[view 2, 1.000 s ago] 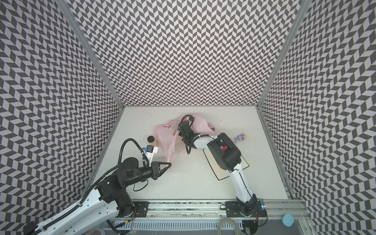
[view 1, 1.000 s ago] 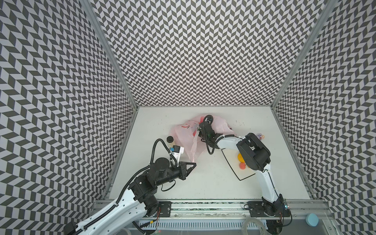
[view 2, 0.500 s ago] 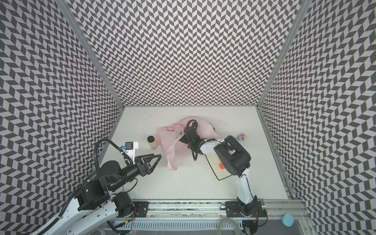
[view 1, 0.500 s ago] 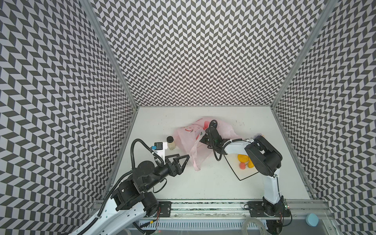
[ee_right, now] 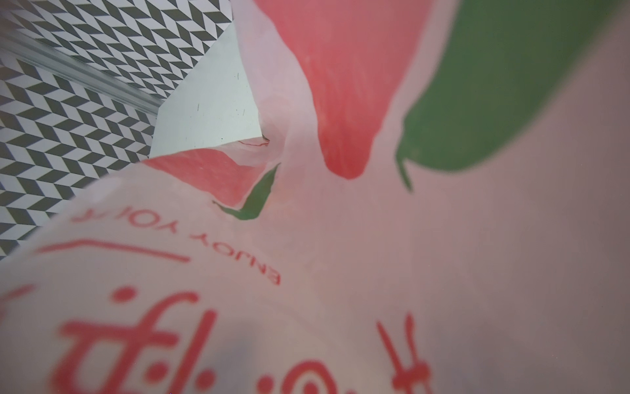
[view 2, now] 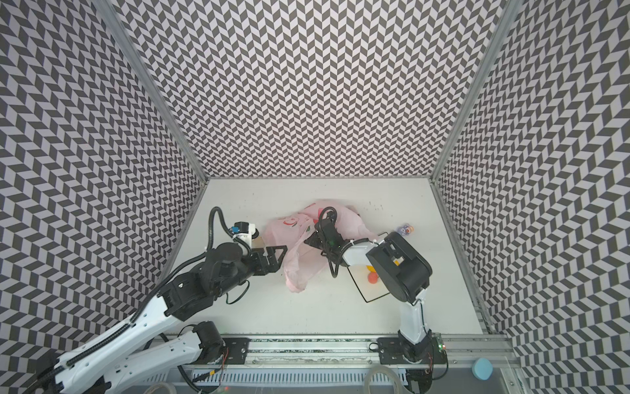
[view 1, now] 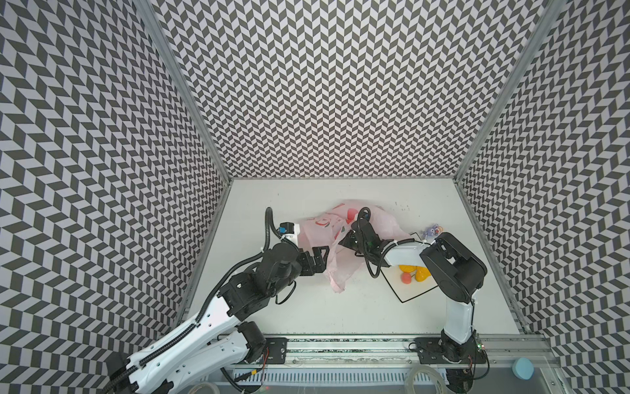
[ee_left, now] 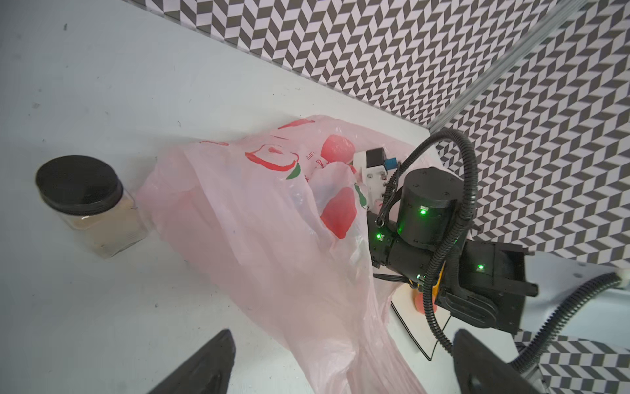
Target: Take the fake fruits out of the plastic bag
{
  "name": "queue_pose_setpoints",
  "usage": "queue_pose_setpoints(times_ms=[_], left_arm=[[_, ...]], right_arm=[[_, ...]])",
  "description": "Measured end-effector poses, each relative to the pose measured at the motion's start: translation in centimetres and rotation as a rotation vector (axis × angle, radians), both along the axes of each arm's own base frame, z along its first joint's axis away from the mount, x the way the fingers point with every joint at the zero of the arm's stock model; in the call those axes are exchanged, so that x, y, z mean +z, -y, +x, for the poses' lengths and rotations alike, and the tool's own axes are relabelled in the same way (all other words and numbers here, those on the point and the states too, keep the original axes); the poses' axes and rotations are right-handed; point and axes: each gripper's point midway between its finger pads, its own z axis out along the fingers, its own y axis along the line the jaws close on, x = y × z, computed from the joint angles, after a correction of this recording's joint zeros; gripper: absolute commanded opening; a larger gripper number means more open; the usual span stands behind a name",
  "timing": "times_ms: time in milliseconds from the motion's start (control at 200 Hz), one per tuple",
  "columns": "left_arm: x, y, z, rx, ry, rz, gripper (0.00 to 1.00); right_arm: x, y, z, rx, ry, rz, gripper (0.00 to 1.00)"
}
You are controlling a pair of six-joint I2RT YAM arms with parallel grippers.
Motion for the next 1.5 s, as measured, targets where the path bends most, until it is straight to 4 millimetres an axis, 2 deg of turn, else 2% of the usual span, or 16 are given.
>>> queue_pose_setpoints(times_ms=[195,270,416,526,636,977,1082,1217,1342,1428,1503], left_arm=[[1.4,3.6,0.8,-0.129,0.038,0.126,1.0],[1.3,4.4,1.2,-0.163,0.05,0.18,1.0],[-1.1,5.2,2.0,-0.207,0.027,0.314,1.0],[-3.6,5.0,2.3,-0.223,-0.007,0.414,0.94],[-4.7,4.9,2.6,-0.241,-0.017,0.469,0.76],[-6.4,4.1,4.3,-0.234,-0.013,0.51,0.0],[-6.5,4.2,4.7,-0.233,-0.001,0.518,0.0],[-5.1,4.5,5.2,-0.248,0.053,0.532,0.0],[-0.6,6.4,5.4,-0.304,0.179,0.506,0.0],[3.0,9.4,3.2,-0.454,0.295,0.425,0.0],[4.3,10.7,0.4,-0.575,0.375,0.354,0.0]], right_arm=[[-0.1,-0.1,-0.2,0.012,0.0,0.012,0.77],[-0.2,-0.2,-0.3,0.015,-0.001,0.015,0.76],[0.0,-0.4,-0.4,0.022,0.0,0.028,0.76],[0.3,-0.5,-0.4,0.026,0.003,0.038,0.76],[0.9,-0.6,-0.3,0.028,0.013,0.049,0.76],[1.4,-0.6,0.1,0.016,0.004,0.099,0.77],[2.2,-0.8,0.5,0.004,0.013,0.146,0.76],[3.1,-1.0,1.0,-0.007,0.018,0.204,0.77],[3.5,-1.3,1.1,-0.013,0.02,0.232,0.77],[3.5,-0.9,0.9,-0.018,0.025,0.23,0.78],[3.6,-0.3,0.1,-0.023,0.032,0.216,0.79]])
